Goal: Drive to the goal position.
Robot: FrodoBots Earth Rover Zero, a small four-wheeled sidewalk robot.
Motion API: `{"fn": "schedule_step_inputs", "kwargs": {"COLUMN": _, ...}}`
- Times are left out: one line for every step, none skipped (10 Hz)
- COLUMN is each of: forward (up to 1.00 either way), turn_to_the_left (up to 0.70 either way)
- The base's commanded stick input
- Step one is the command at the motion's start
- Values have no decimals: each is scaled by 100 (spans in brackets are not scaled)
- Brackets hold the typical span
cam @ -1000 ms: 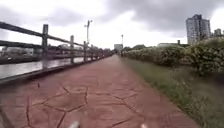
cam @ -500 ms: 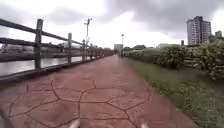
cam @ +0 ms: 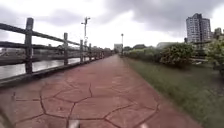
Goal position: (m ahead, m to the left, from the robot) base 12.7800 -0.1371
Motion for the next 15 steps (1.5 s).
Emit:
{"fn": "schedule_step_inputs", "kwargs": {"forward": 70, "turn_to_the_left": 0}}
{"fn": "schedule_step_inputs", "kwargs": {"forward": 70, "turn_to_the_left": 0}}
{"fn": "schedule_step_inputs", "kwargs": {"forward": 70, "turn_to_the_left": 0}}
{"fn": "schedule_step_inputs", "kwargs": {"forward": 70, "turn_to_the_left": 0}}
{"fn": "schedule_step_inputs", "kwargs": {"forward": 70, "turn_to_the_left": 0}}
{"fn": "schedule_step_inputs", "kwargs": {"forward": 70, "turn_to_the_left": 0}}
{"fn": "schedule_step_inputs", "kwargs": {"forward": 70, "turn_to_the_left": 0}}
{"fn": "schedule_step_inputs", "kwargs": {"forward": 70, "turn_to_the_left": 0}}
{"fn": "schedule_step_inputs", "kwargs": {"forward": 70, "turn_to_the_left": 0}}
{"fn": "schedule_step_inputs", "kwargs": {"forward": 70, "turn_to_the_left": 0}}
{"fn": "schedule_step_inputs", "kwargs": {"forward": 70, "turn_to_the_left": 0}}
{"fn": "schedule_step_inputs", "kwargs": {"forward": 70, "turn_to_the_left": 0}}
{"fn": "schedule_step_inputs", "kwargs": {"forward": 70, "turn_to_the_left": 0}}
{"fn": "schedule_step_inputs", "kwargs": {"forward": 70, "turn_to_the_left": 0}}
{"fn": "schedule_step_inputs", "kwargs": {"forward": 70, "turn_to_the_left": 0}}
